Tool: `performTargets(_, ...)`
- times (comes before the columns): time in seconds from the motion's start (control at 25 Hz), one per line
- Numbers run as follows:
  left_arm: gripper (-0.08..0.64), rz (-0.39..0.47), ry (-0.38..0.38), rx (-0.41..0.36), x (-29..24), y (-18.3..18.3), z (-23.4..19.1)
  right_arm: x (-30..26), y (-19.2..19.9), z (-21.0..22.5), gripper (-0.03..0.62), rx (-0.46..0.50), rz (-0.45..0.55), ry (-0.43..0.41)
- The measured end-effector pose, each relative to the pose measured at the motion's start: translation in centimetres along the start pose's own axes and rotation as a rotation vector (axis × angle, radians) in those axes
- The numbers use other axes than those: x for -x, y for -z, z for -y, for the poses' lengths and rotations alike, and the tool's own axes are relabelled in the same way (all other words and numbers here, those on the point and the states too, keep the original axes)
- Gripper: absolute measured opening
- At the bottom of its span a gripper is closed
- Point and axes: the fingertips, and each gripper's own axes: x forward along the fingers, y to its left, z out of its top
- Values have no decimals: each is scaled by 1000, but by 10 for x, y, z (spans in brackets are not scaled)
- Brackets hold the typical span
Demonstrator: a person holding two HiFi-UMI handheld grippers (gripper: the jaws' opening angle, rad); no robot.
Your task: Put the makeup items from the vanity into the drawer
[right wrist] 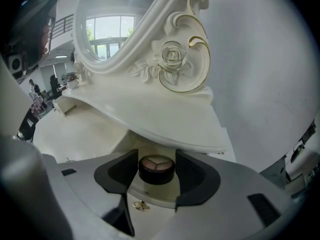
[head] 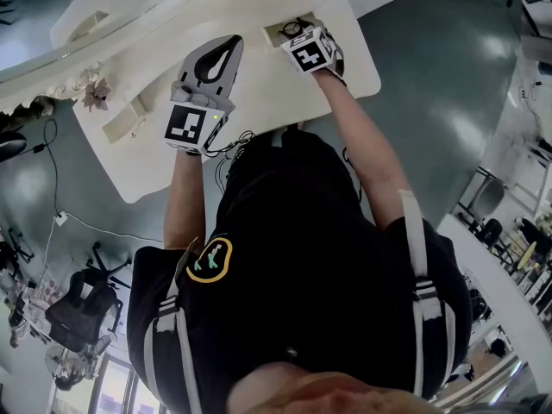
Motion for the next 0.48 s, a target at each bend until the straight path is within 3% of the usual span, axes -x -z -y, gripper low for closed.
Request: performTargets(0.48,18,12,13,0,-1,-2,5,14,-7,1,312,-6,30,2)
